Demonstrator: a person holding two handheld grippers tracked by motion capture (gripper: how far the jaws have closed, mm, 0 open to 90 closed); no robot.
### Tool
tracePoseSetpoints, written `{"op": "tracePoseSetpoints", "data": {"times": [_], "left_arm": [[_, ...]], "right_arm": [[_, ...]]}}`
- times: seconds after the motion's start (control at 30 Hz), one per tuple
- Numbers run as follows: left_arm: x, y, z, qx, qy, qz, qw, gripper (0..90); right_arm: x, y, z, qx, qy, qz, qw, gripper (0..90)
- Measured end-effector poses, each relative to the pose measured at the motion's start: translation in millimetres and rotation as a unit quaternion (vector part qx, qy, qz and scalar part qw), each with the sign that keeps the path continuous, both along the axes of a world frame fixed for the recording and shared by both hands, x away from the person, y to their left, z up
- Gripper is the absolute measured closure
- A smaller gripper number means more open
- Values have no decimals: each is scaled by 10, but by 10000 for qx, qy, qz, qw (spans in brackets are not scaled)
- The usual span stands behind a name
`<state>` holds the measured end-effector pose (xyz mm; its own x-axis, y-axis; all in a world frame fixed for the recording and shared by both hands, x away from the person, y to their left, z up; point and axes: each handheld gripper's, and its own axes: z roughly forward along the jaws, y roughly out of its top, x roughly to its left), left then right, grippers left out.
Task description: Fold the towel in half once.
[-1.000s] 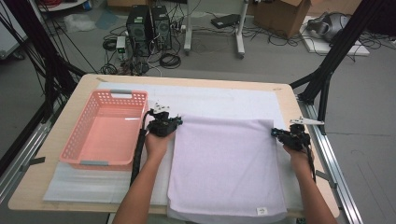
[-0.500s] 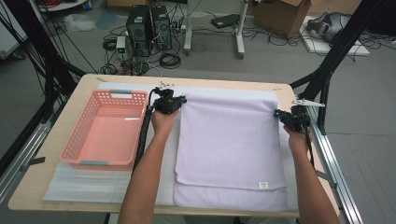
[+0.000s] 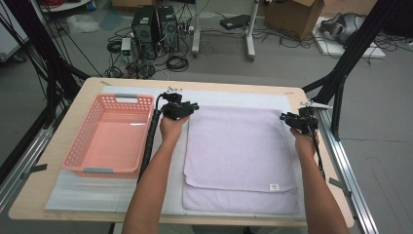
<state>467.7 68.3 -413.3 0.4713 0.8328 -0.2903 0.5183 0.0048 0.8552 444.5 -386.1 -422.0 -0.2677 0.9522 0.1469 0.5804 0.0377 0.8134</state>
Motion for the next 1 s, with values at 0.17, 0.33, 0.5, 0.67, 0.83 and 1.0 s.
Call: {"op": "tracePoseSetpoints", "data": {"times": [0.17,0.33,0.5,0.67,0.83,1.0], "left_arm": [[-177,-16,8,-88,-48,-141,9999,484],[-401,-37,7,-35,-105,-306,9995,436],[-658,-33,-54,-34,-276,-391,9988,415],[-882,19,-90,-59,-305,-559,9980,349],[-1124,82,-110,-139,-376,-611,9973,349],[-1390,145,-139,-172,-437,-912,9947,356]], "right_arm": [[-127,-1,60,9,5,236,9997,519],[-331,-17,96,-17,97,488,9988,475],[-561,-37,121,-127,183,629,9978,411],[-827,-56,82,-172,136,731,9971,404],[-1096,-65,17,-232,142,847,9960,409],[-1363,-77,-19,-100,96,914,9957,412]]}}
